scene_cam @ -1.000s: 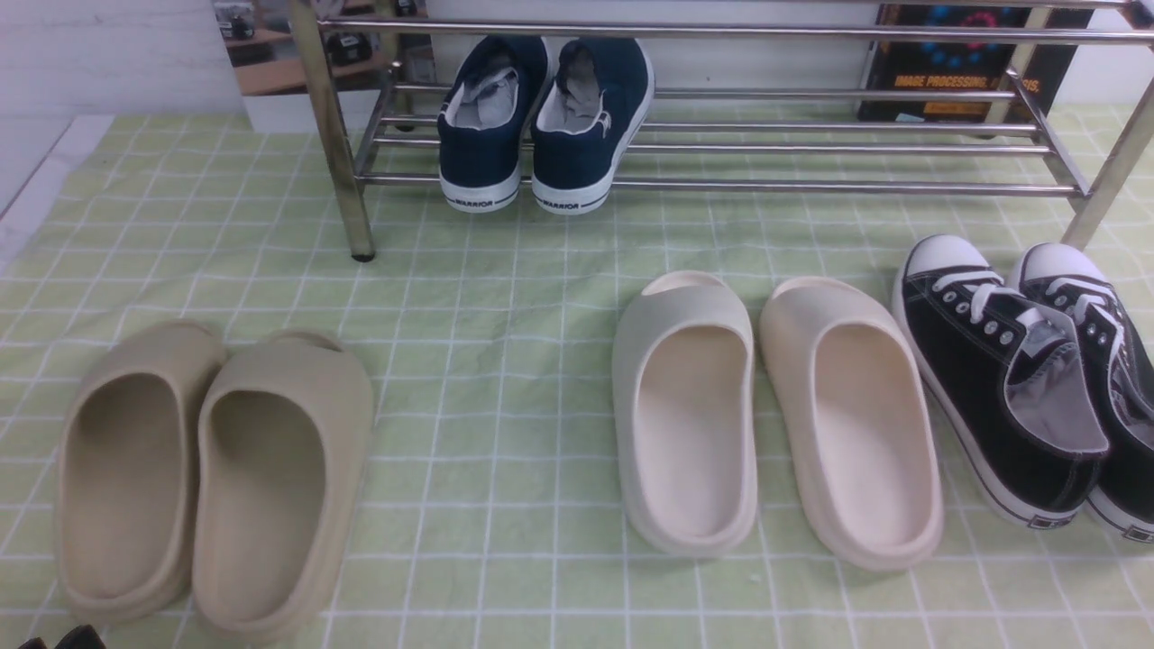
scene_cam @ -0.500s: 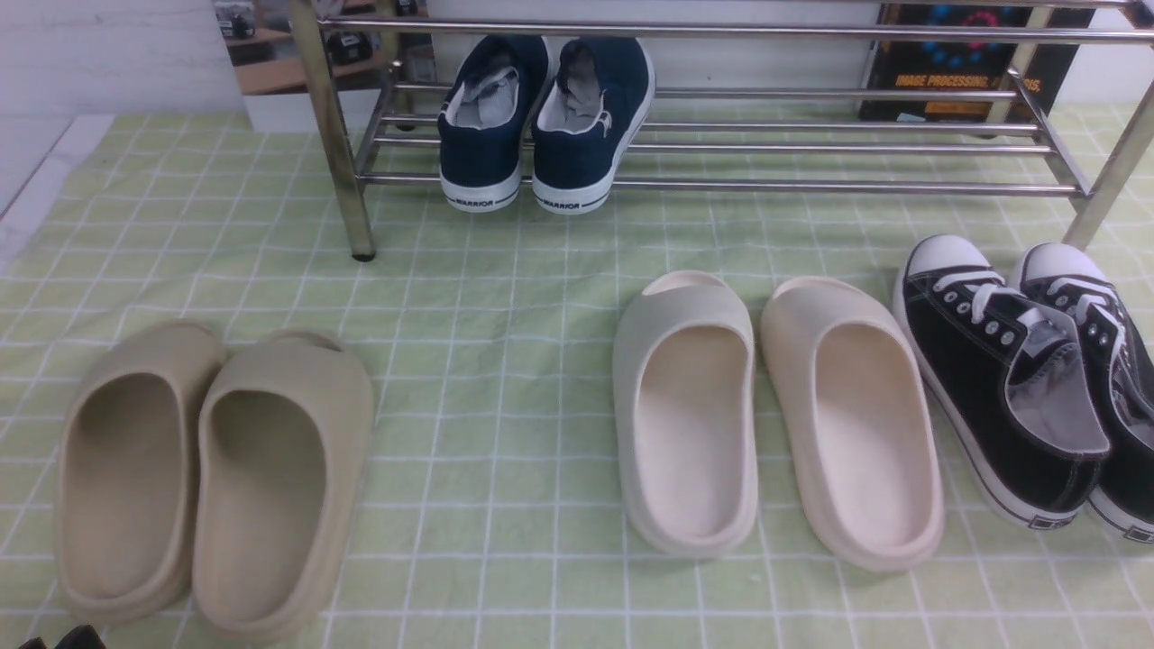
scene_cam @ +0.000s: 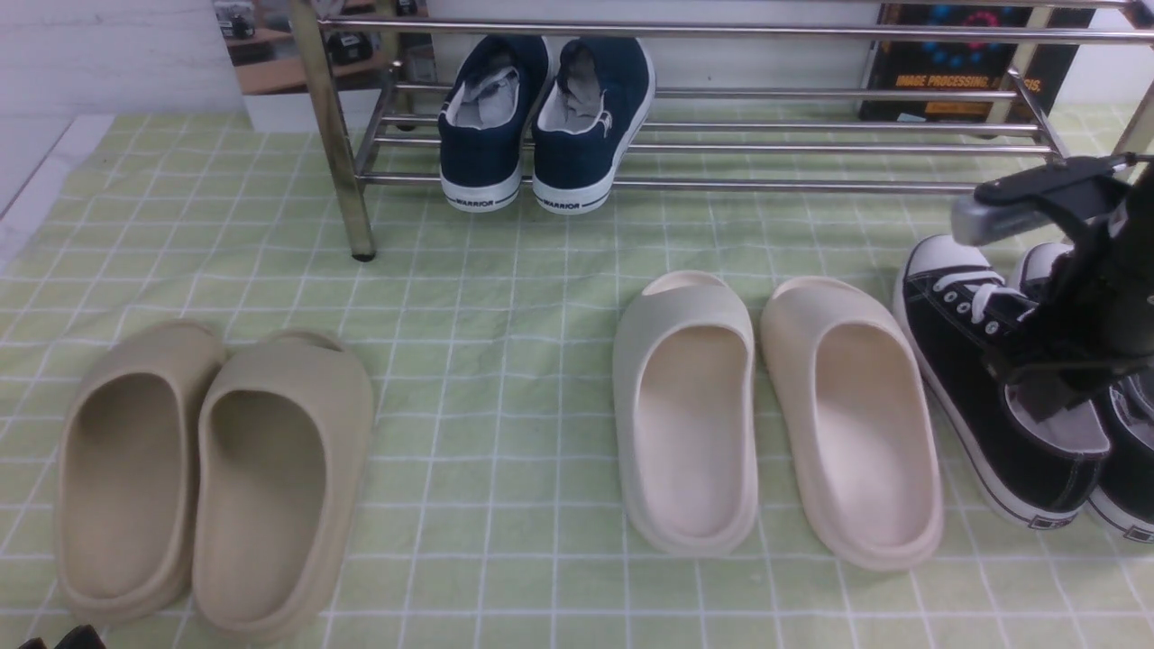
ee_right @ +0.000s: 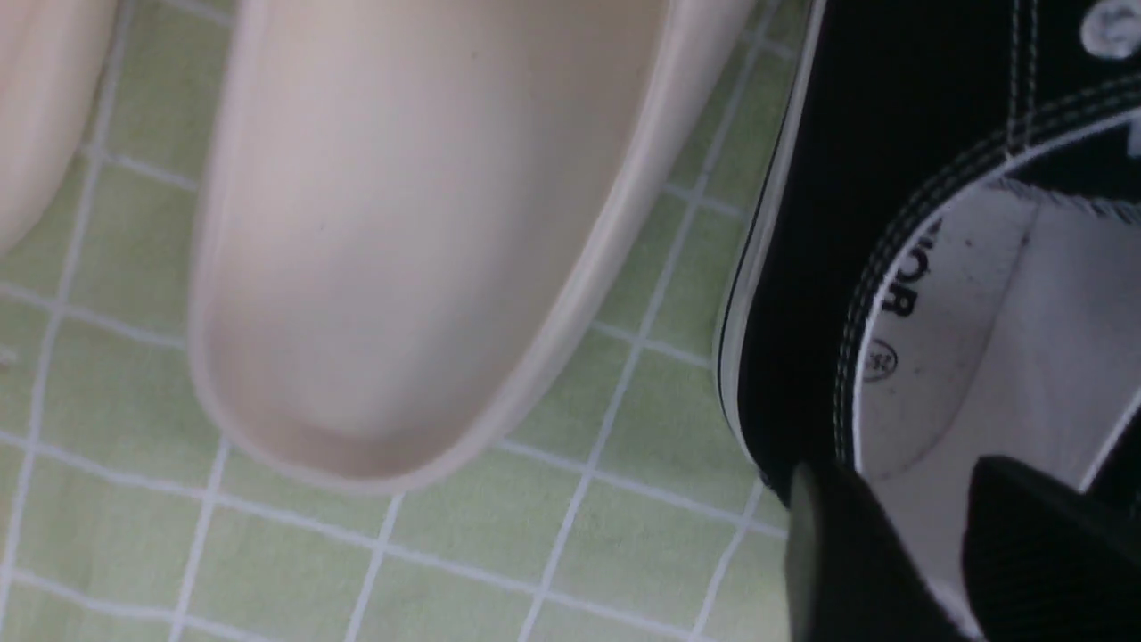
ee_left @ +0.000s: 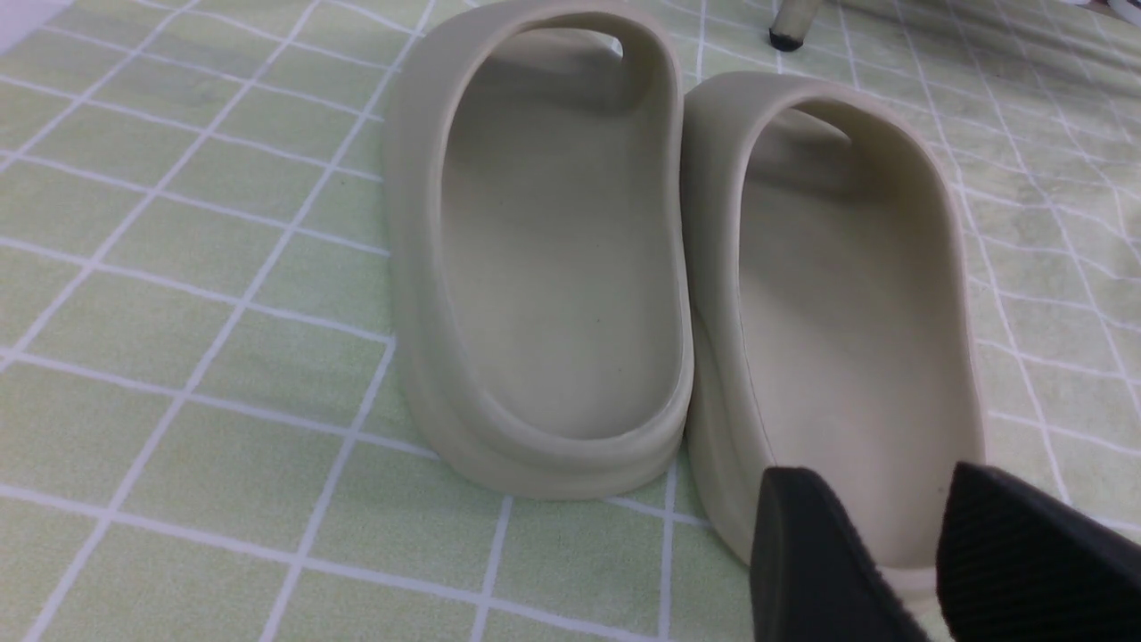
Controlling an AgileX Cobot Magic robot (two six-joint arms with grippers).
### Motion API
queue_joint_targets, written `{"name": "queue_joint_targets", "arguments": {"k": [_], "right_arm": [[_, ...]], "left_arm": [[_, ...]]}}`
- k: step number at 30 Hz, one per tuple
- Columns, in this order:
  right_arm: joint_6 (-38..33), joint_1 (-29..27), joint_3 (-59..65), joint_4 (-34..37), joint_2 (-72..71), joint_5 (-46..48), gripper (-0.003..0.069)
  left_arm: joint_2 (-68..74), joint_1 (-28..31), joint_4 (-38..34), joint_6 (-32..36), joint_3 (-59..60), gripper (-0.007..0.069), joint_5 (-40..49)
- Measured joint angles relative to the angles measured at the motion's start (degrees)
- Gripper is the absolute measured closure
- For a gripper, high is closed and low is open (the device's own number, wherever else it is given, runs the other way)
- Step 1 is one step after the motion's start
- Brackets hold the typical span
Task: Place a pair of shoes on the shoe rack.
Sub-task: Use the right arm to grab the shoe closest to it, then use the right arm to put a shoe into the shoe rack
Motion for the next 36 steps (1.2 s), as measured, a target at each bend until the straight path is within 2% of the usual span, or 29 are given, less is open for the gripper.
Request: {"name": "queue_joint_targets", "arguments": {"k": [1, 4, 7, 10, 12, 13, 14, 16, 25, 36], "right_arm": [[0.1, 0.0, -0.1, -0.1, 1.4, -1.5, 0.0323], [0.3, 0.0, -0.1, -0.6, 4.5, -3.2, 0.0238], [0.3, 0.0, -0.1, -0.6, 7.9, -4.5, 0.0223], [0.3, 0.0, -0.1, -0.6, 9.9, -4.6, 0.0304], [0.3, 0.0, -0.1, -0.6, 10.1, -4.6, 0.0435], [0.3, 0.0, -0.1, -0.6, 10.1, -4.6, 0.0463], [0.4, 0.0, -0.2, -0.6, 9.5, -4.3, 0.0564], [0.4, 0.0, -0.2, -0.6, 8.3, -3.8, 0.0638], [0.3, 0.0, -1.8, 0.4, -1.9, 4.7, 0.0648], [-2.5, 0.0, -19.0, 1.9, 5.2, 7.1, 0.0648]], "left_arm": [[0.0, 0.0, 0.0, 0.0, 0.0, 0.0387, 0.0], [0.0, 0.0, 0.0, 0.0, 0.0, 0.0387, 0.0], [0.0, 0.0, 0.0, 0.0, 0.0, 0.0387, 0.0], [0.0, 0.0, 0.0, 0.0, 0.0, 0.0387, 0.0], [0.0, 0.0, 0.0, 0.0, 0.0, 0.0387, 0.0], [0.0, 0.0, 0.0, 0.0, 0.0, 0.0387, 0.0], [0.0, 0.0, 0.0, 0.0, 0.0, 0.0387, 0.0], [0.0, 0.0, 0.0, 0.0, 0.0, 0.0387, 0.0], [0.0, 0.0, 0.0, 0.0, 0.0, 0.0386, 0.0], [0.0, 0.0, 0.0, 0.0, 0.0, 0.0386, 0.0]]}}
